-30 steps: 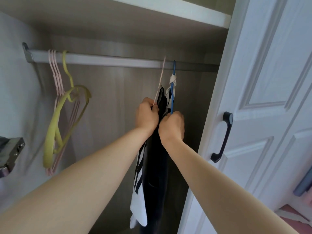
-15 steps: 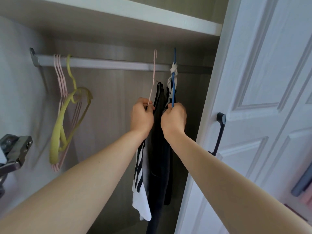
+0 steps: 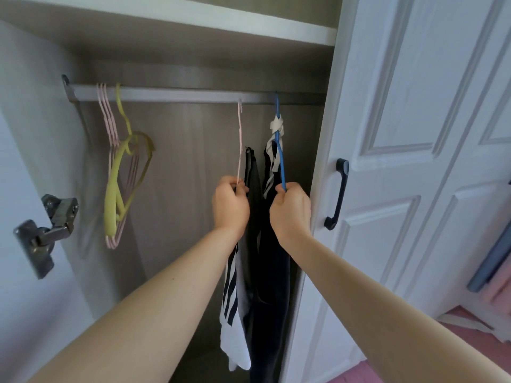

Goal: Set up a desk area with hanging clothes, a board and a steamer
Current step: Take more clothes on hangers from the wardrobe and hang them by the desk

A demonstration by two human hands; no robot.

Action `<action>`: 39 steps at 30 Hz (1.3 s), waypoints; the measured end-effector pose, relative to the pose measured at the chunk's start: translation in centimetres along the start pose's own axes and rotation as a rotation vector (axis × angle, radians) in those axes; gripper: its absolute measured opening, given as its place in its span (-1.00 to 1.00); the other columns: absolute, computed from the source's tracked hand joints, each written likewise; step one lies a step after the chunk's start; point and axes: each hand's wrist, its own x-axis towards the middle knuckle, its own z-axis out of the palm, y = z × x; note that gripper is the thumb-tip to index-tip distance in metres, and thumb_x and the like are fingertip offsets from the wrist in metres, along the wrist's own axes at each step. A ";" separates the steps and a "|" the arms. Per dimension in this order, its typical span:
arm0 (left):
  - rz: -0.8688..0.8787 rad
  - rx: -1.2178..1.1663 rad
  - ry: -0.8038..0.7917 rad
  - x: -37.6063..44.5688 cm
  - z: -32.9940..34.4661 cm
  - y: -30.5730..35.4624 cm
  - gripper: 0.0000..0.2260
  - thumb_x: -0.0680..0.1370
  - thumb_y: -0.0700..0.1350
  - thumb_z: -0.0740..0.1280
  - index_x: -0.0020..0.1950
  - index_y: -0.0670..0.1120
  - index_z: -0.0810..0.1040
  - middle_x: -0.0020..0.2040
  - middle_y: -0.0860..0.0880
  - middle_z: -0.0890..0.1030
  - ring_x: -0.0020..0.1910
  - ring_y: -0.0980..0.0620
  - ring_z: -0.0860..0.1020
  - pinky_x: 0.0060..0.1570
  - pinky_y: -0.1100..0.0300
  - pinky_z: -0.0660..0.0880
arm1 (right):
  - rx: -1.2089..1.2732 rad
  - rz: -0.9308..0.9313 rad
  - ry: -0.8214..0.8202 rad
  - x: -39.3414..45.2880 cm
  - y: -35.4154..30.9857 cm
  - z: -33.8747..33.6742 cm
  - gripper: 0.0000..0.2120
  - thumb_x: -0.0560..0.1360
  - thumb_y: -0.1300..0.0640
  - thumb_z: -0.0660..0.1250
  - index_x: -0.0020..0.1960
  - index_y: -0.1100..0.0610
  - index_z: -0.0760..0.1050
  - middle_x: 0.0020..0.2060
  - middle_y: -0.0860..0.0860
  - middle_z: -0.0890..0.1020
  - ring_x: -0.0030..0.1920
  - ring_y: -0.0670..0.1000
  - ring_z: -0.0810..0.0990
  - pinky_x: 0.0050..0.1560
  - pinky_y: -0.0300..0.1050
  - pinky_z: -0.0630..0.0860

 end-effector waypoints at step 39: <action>-0.088 -0.299 -0.034 -28.0 -21.0 22.0 -0.90 0.60 -0.15 0.24 -0.01 -0.07 0.55 -0.15 0.04 0.62 -0.19 0.18 0.52 -0.19 0.34 0.40 | 0.024 0.026 -0.078 -30.5 -15.5 -20.6 -0.80 0.62 0.14 0.13 -0.06 0.13 0.52 -0.26 0.02 0.53 -0.44 -0.07 0.41 -0.52 -0.23 0.32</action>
